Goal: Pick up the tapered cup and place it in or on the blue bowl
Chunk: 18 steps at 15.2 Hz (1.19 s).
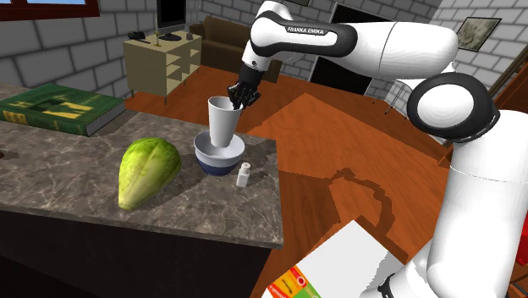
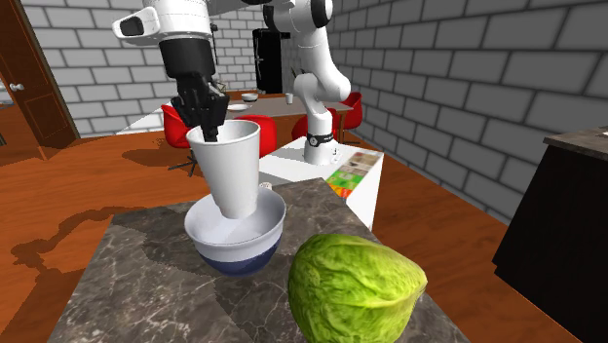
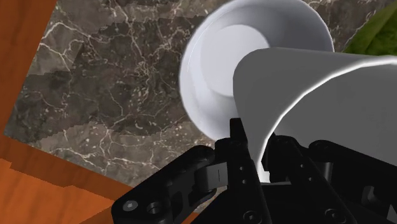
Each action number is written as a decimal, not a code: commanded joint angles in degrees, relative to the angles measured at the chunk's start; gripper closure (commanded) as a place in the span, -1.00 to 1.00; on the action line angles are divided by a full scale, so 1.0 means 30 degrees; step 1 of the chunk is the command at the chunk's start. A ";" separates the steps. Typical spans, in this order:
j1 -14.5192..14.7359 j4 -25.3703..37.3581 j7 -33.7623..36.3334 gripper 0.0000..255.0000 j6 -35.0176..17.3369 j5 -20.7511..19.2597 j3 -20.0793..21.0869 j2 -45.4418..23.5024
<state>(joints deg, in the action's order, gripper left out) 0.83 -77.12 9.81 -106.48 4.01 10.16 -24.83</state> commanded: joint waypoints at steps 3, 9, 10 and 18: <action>0.0000 0.0013 -0.0001 -1.00 -0.0002 0.0001 0.0000 -0.0002; -0.0064 0.1141 0.0015 -1.00 0.1226 0.0005 -0.0013 0.0092; -0.0088 0.1789 0.0028 -1.00 0.1869 0.0001 -0.0021 0.0086; -0.0104 0.2342 0.0042 -1.00 0.2392 -0.0007 -0.0026 0.0053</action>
<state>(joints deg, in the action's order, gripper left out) 0.52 -70.09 9.94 -99.31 3.98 10.09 -24.67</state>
